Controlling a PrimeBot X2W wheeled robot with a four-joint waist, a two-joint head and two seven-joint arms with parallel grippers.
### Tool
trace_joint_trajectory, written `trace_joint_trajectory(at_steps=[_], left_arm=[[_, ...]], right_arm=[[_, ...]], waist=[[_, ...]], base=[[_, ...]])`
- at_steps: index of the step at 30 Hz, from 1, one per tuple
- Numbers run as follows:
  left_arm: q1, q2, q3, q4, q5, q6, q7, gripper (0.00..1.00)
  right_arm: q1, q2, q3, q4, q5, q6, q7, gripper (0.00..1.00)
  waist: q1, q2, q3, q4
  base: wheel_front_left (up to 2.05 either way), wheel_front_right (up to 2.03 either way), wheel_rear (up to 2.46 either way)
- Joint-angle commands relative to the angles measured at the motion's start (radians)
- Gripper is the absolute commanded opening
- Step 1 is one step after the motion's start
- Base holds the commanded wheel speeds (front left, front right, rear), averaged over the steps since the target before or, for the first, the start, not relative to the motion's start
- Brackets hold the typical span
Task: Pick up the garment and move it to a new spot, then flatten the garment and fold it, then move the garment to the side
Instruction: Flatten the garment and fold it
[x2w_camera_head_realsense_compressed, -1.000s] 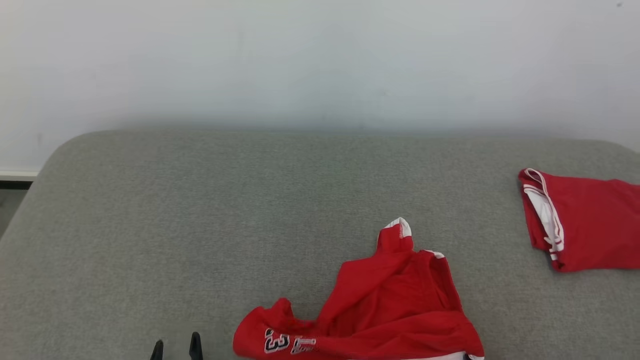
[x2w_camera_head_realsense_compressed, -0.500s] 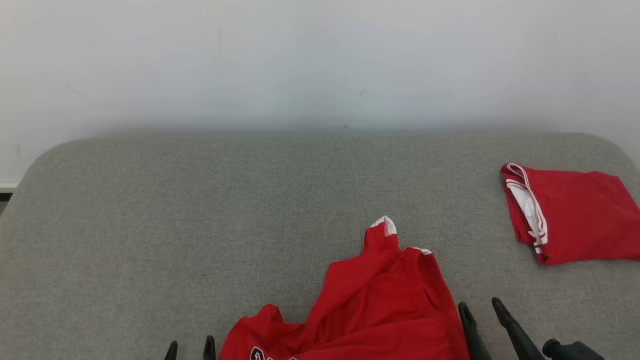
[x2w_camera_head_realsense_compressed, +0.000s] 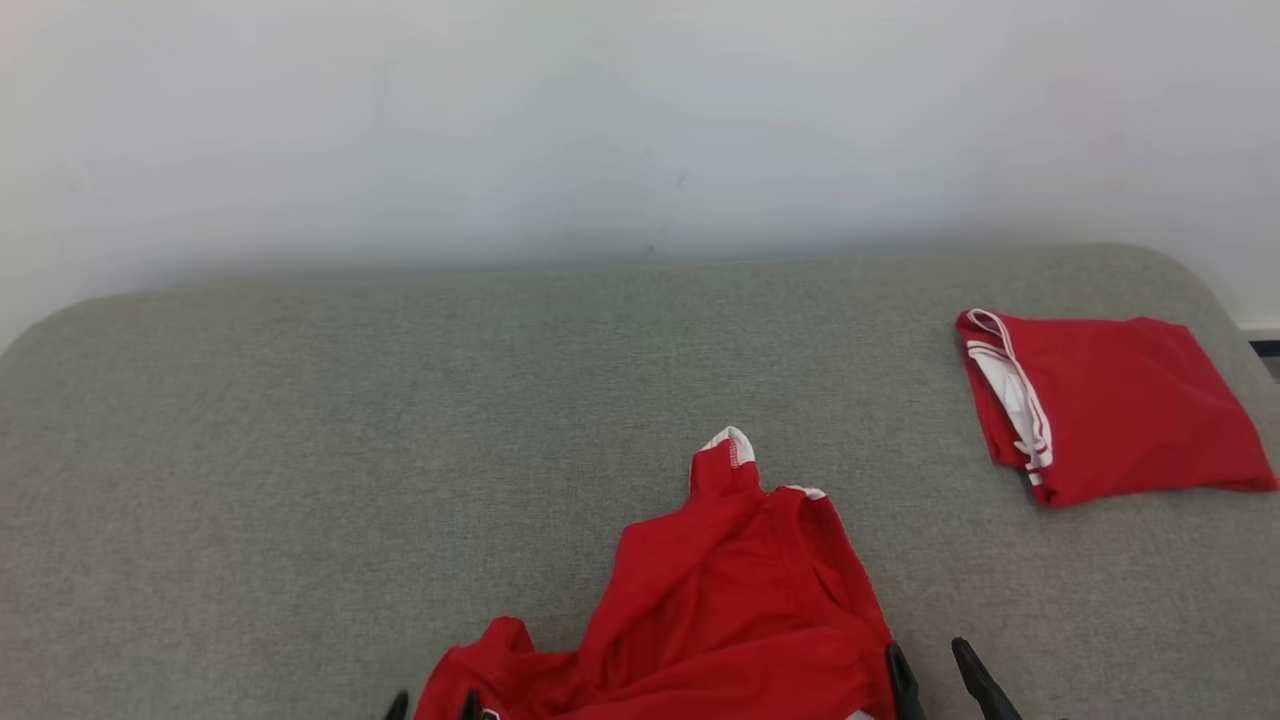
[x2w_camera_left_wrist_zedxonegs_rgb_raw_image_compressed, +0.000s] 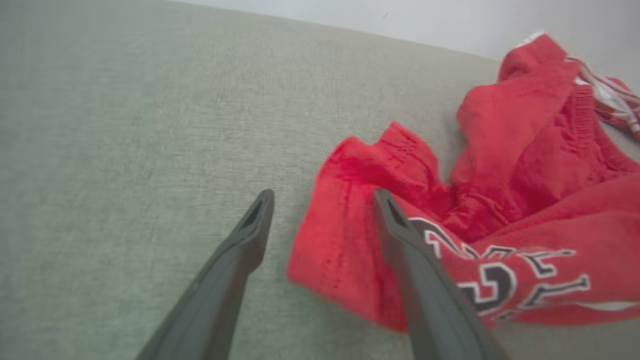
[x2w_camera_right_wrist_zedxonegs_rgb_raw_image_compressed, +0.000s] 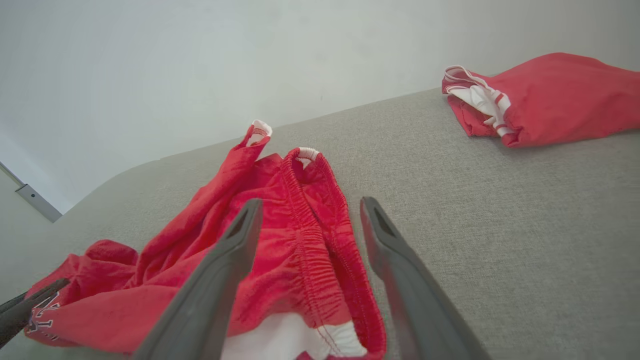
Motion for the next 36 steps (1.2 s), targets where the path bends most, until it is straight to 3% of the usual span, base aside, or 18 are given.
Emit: trace_joint_trajectory(at_steps=[1, 3, 4, 5, 6, 20, 30, 31, 32, 33, 34, 36], left_arm=[[-0.012, 0.005, -0.012, 0.040, -0.004, -0.006, -0.003, 1.00], [-0.059, 0.008, -0.023, 0.074, -0.016, -0.005, -0.003, 1.00], [-0.070, 0.007, -0.033, 0.084, -0.022, -0.005, -0.003, 0.73], [-0.074, 0.009, -0.048, 0.094, -0.029, -0.005, -0.003, 0.05], [-0.076, 0.011, -0.066, 0.110, -0.044, -0.005, -0.003, 0.00], [-0.300, 0.087, -0.168, 0.120, -0.146, -0.005, -0.003, 0.00], [-0.470, 0.107, -0.278, 0.333, -0.226, -0.005, 0.001, 0.00], [-0.477, 0.107, -0.285, 0.354, -0.232, -0.005, 0.001, 0.23], [-0.477, 0.107, -0.285, 0.354, -0.232, -0.005, 0.001, 0.23], [-0.486, 0.107, -0.290, 0.363, -0.236, -0.005, 0.000, 0.86], [-0.490, 0.108, -0.297, 0.372, -0.242, -0.005, -0.002, 1.00], [-0.477, 0.115, -0.295, 0.347, -0.246, -0.005, -0.004, 1.00]], right_arm=[[-0.012, 0.003, -0.001, 0.006, -0.010, -0.002, 0.000, 1.00], [-0.024, 0.003, -0.004, 0.005, -0.010, -0.002, 0.000, 1.00], [-0.024, 0.003, -0.010, 0.004, -0.011, -0.002, 0.000, 1.00], [-0.025, 0.005, -0.014, 0.003, -0.010, -0.002, 0.000, 1.00], [-0.028, 0.006, -0.016, 0.003, -0.009, -0.002, 0.000, 1.00], [-0.091, 0.015, -0.016, 0.004, -0.008, -0.002, 0.000, 1.00], [-0.165, 0.022, -0.002, 0.042, -0.014, -0.002, 0.000, 1.00], [-0.164, 0.023, -0.003, 0.045, -0.015, -0.002, 0.000, 1.00], [-0.164, 0.023, -0.003, 0.045, -0.015, -0.002, 0.000, 1.00], [-0.161, 0.026, -0.004, 0.047, -0.015, -0.002, 0.000, 1.00], [-0.151, 0.027, -0.011, 0.045, -0.015, -0.002, 0.000, 1.00], [-0.134, 0.030, -0.021, 0.039, -0.015, -0.002, 0.000, 1.00]], waist=[[0.0000, 0.0000, 0.007, -0.020], [0.0000, 0.0000, 0.013, -0.032], [0.0000, 0.0000, 0.016, -0.035], [0.0000, 0.0000, 0.019, -0.039], [0.0000, 0.0000, 0.023, -0.042], [0.0000, 0.0000, 0.080, -0.088], [0.0000, 0.0000, 0.091, -0.134], [0.0000, 0.0000, 0.089, -0.135], [0.0000, 0.0000, 0.089, -0.135], [0.0000, 0.0000, 0.088, -0.134], [0.0000, 0.0000, 0.083, -0.125], [0.0000, 0.0000, 0.074, -0.113]], base=[[0.00, 0.00, 0.00], [0.00, 0.00, 0.00], [0.00, 0.00, 0.00], [0.00, 0.00, 0.00], [0.00, 0.00, 0.00], [0.00, 0.00, 0.00], [0.00, 0.00, 0.00], [0.00, 0.00, 0.00], [0.00, 0.00, 0.00], [0.00, 0.00, 0.00], [0.00, 0.00, 0.00], [0.00, 0.00, 0.00]])
